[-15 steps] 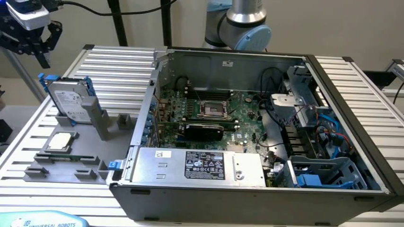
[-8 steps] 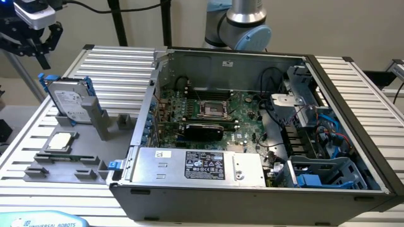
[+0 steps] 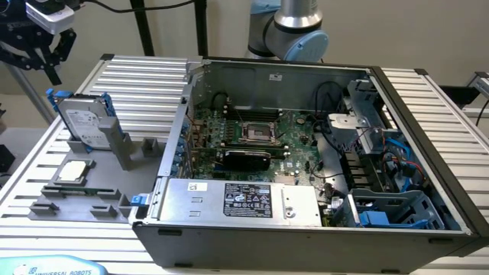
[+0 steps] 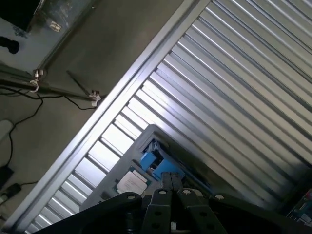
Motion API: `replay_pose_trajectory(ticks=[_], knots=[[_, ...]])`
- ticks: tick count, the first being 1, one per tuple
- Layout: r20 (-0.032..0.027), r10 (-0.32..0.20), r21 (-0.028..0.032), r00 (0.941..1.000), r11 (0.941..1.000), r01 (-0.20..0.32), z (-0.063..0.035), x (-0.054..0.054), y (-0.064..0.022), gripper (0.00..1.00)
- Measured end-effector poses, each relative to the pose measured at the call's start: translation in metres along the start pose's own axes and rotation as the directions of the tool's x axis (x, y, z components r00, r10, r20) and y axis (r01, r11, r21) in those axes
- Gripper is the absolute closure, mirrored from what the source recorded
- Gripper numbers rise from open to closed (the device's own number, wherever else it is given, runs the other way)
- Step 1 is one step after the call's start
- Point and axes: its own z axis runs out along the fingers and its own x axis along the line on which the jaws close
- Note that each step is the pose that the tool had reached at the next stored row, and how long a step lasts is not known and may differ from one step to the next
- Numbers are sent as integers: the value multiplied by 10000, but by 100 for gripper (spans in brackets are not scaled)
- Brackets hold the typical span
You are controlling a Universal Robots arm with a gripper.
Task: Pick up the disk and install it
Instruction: 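Pick up the disk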
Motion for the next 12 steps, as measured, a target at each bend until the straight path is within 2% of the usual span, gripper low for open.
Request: replay_pose_trajectory(ticks=[3, 6, 9, 12], knots=[[-25, -538, 3, 9985, 9986, 538, 6, 0, 0, 89], [-51, -1092, 7, 9940, 9940, 1092, 11, 0, -1, 89], [-68, -1627, 16, 9866, 9867, 1627, 14, 0, -1, 89], [-86, -2167, 26, 9762, 9762, 2167, 18, 0, -1, 89]])
